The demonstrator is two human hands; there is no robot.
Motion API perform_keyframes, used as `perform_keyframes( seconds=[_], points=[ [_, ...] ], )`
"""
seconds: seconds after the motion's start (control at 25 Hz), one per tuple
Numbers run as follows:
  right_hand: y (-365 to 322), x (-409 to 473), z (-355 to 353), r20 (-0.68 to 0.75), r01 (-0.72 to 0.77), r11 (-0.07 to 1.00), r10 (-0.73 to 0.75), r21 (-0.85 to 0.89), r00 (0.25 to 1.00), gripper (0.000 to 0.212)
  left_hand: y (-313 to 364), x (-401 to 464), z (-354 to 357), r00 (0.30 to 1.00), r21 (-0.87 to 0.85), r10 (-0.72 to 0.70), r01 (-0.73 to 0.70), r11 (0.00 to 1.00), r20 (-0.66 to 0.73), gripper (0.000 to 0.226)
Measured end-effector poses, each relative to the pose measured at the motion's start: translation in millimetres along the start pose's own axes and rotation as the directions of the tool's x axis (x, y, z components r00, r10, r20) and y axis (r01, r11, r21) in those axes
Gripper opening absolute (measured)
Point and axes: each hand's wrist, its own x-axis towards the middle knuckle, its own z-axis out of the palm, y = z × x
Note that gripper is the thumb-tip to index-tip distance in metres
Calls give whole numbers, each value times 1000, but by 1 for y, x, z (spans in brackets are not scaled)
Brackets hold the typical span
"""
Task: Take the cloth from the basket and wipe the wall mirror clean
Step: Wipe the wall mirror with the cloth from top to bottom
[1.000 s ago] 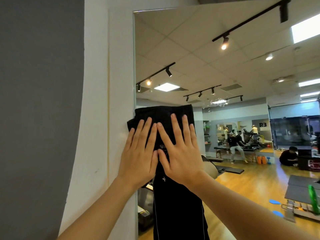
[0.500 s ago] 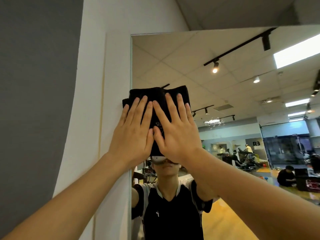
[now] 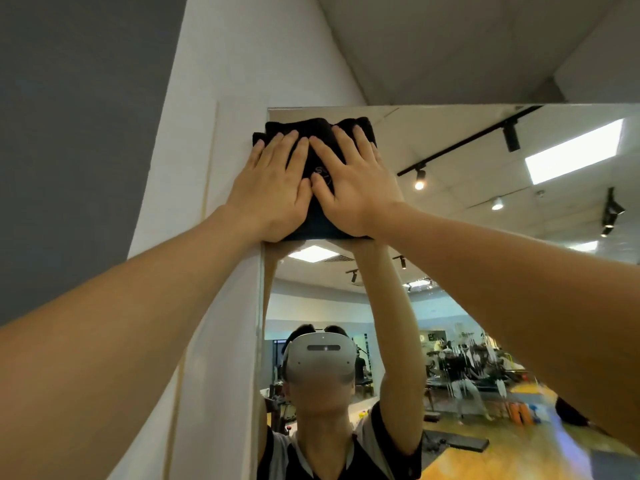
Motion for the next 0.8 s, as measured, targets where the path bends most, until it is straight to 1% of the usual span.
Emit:
perform_keyframes(
  seconds=[0.32,0.44,0.6,0.8],
  points=[
    [17,57,-11,-6,-19,1000,19,24,1000,62,-16,62,-4,1000,12,-17,17,1000,-17,62],
    [19,60,-10,-18,-24,998,25,60,1000,61,-17,68,-4,1000,5,-5,5,1000,-29,61],
    [23,58,-12,-23,-18,997,19,70,1000,60,-14,70,-4,999,0,-22,22,1000,-27,60],
    [46,54,-20,-18,-21,998,22,65,1000,60,11,81,-3,1000,-35,-29,29,999,-1,63]
  ],
)
